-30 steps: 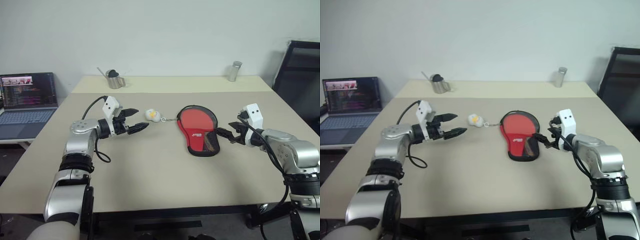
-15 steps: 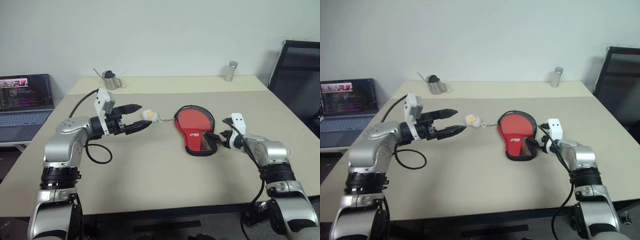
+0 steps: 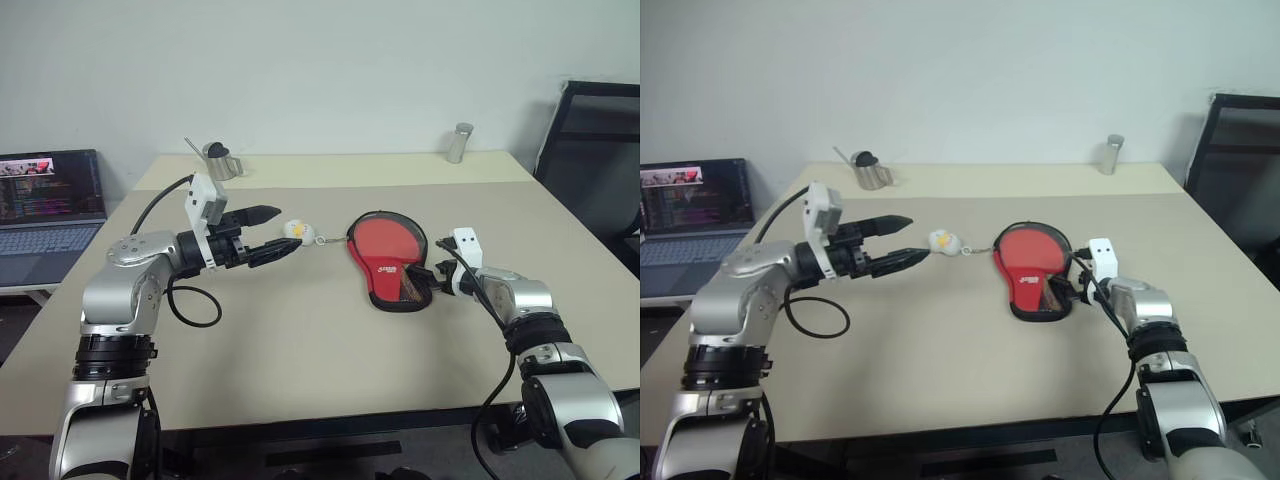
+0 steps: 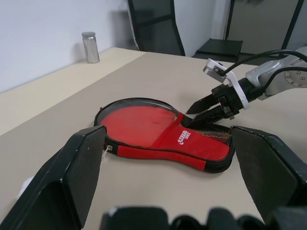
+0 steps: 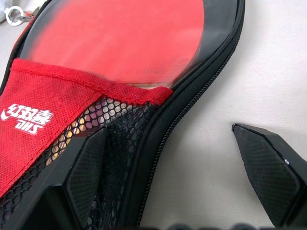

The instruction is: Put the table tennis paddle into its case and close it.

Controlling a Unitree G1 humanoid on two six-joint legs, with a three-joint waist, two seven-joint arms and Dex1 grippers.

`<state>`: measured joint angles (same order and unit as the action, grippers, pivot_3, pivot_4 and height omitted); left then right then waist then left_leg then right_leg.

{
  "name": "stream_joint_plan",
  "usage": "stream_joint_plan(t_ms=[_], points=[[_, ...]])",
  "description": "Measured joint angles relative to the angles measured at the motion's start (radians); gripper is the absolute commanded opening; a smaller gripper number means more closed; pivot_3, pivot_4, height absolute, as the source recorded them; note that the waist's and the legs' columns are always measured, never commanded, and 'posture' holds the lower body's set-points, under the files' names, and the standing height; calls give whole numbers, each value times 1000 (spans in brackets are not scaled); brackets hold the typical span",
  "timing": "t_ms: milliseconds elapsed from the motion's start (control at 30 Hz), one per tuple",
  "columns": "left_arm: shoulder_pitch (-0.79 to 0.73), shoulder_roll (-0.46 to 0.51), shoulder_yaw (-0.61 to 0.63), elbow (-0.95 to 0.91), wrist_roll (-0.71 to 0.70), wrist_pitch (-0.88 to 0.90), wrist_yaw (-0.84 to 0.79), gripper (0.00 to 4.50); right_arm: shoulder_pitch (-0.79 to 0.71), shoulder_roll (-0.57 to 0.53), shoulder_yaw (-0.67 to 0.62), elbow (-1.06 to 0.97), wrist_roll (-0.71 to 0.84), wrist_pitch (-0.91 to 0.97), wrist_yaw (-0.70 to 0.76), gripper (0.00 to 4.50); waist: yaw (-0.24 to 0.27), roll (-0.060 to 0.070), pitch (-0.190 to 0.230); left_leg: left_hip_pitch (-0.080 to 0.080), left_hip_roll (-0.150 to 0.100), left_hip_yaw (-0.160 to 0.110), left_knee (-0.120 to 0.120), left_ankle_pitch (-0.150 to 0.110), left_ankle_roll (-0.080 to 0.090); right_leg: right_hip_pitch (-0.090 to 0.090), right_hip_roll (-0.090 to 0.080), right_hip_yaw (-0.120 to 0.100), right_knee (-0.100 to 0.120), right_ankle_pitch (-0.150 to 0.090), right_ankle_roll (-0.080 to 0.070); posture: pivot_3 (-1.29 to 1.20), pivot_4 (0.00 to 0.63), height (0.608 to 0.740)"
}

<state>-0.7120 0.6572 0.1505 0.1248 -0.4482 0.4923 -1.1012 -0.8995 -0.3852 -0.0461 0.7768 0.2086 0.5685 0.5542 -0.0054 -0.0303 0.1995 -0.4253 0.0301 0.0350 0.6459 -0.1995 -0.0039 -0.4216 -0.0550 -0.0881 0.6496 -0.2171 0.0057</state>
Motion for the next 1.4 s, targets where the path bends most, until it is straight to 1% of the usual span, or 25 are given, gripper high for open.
stream_joint_plan(t_ms=[67, 200, 300, 367, 400, 500, 633, 833, 1067, 1167, 1267, 1400], points=[[0, 1, -6, 0, 0, -1, 0, 4500, -3, 9, 7, 6, -9, -8, 16, 3314, -1, 0, 0, 1, 0, 0, 0, 0, 0, 0, 0, 1, 0, 0, 0, 0, 150, 740], [0, 1, -8, 0, 0, -3, -1, 4500, -9, 24, 24, 7, -19, -13, 43, 1866, -4, 0, 0, 2, 0, 0, 0, 0, 0, 0, 1, 2, 1, 0, 0, 0, 150, 740], [0, 2, -8, -1, 0, -3, -1, 4500, -12, 34, 31, 7, -31, -13, 55, 874, -4, 0, 0, 5, 0, 2, -1, 0, 0, 1, 1, 4, 1, 0, 0, 0, 150, 740], [1, 3, -9, -1, 0, -5, -1, 4500, -13, 40, 31, 10, -33, -14, 55, 256, -4, 0, 0, 6, 1, 3, -1, 0, 0, 2, 1, 8, 3, 0, 0, 0, 150, 740], [3, 4, -9, -1, 0, -6, -1, 4500, -14, 42, 31, 12, -35, -15, 55, 24, -4, 0, 0, 7, 1, 4, -1, 0, 0, 2, 1, 10, 3, 0, 0, 0, 150, 740], [19, 12, -9, -6, -1, -7, -6, 4500, -17, 49, 31, 12, -42, -16, 53, 24, -5, 0, 0, 9, 1, 7, -2, 0, 0, 1, 1, 13, 5, 0, 0, 0, 150, 740], [63, 59, -9, -15, -14, 6, -51, 4500, -12, 62, 37, -27, -50, 2, 53, 24, -17, 0, 0, 9, 1, 9, -2, 0, 0, -1, 1, 15, 6, 0, 0, 0, 150, 740], [88, 138, -9, -14, -16, 5, -113, 4500, 37, 91, 67, -221, -36, 145, 62, 24, -28, 0, 0, 9, 3, 12, -3, 0, 0, -4, 1, 18, 8, 0, 0, 0, 150, 740], [145, 152, -10, -23, -22, 7, -147, 4500, 58, 169, 80, -395, 8, 275, 54, 24, -27, 0, 0, 9, 3, 15, -3, 0, 0, -5, 1, 20, 9, 0, 0, 0, 150, 740], [188, 159, -10, -62, -35, 23, -156, 4500, 75, 191, 80, -457, 18, 318, 36, 24, -25, 0, 0, 8, 3, 15, -3, 0, 0, -5, 0, 20, 8, 0, 0, 0, 150, 740], [234, 172, -9, -101, -43, 27, -158, 4500, 118, 210, 78, -521, 31, 367, 5, 24, -24, 0, 0, 8, 3, 15, -3, -1, 0, -5, 0, 20, 8, 0, 0, 0, 150, 740], [302, 193, -9, -141, -51, 36, -164, 4500, 218, 242, 71, -666, 62, 481, -56, 24, -24, 0, 0, 7, 4, 15, -4, -1, -1, -7, 0, 20, 8, -1, 0, 0, 150, 740]])
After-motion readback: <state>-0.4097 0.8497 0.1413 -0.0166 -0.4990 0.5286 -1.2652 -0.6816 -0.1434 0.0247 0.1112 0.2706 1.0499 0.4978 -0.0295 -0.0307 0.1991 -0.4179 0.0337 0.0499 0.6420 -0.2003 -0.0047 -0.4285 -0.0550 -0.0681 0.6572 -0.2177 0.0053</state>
